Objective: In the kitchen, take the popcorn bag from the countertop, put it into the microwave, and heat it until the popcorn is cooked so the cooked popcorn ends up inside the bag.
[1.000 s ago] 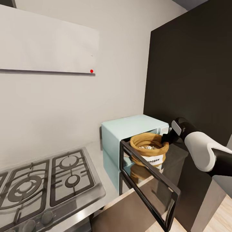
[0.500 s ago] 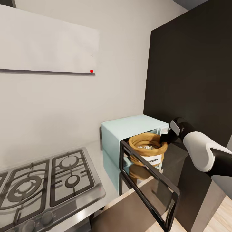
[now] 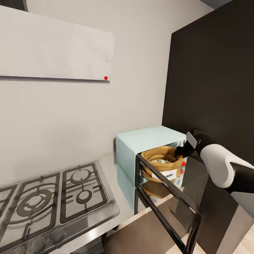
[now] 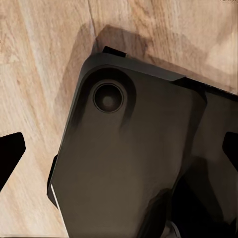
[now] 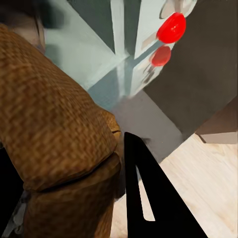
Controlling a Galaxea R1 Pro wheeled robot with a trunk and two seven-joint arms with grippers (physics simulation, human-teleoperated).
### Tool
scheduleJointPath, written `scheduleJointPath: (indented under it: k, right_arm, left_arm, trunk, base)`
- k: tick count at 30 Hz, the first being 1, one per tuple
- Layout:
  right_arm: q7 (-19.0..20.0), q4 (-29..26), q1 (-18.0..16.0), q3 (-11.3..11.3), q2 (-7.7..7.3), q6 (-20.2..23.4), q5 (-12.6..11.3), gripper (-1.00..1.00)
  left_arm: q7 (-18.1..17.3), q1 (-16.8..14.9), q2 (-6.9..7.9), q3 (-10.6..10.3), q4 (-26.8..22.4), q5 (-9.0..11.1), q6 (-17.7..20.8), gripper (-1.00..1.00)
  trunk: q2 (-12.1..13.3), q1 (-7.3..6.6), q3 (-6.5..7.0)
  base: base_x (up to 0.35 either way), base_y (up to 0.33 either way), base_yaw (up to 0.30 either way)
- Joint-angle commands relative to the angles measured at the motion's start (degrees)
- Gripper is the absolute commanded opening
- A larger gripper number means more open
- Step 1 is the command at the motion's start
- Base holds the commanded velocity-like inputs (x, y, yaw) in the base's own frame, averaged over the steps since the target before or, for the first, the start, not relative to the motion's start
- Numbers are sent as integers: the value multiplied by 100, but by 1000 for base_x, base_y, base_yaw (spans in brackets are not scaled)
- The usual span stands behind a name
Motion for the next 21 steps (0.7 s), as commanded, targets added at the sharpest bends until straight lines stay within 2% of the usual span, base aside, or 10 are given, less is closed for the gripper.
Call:
scheduleJointPath:
  k: [1,7,14,21]
  right_arm:
    - [-7,-5,-4,-52,3,20,43,-100]
    - [-8,-5,-4,-59,-14,20,47,-100]
    - [-14,-5,-4,-60,-57,20,50,-100]
    - [-15,0,-4,-60,-59,20,36,-100]
  left_arm:
    - [16,-1,-2,6,-5,18,-12,100]
    - [13,-1,1,6,-5,14,-11,100]
    - [-2,-1,6,-1,-5,15,-13,100]
    - [-1,-1,6,2,-5,15,-13,100]
  trunk:
    - [-5,1,-7]
    - [-5,1,-7]
    - [-5,1,-7]
    - [-5,1,-7]
  base:
    - [0,0,223]
    - [5,0,50]
    - [222,0,0]
    - [32,0,0]
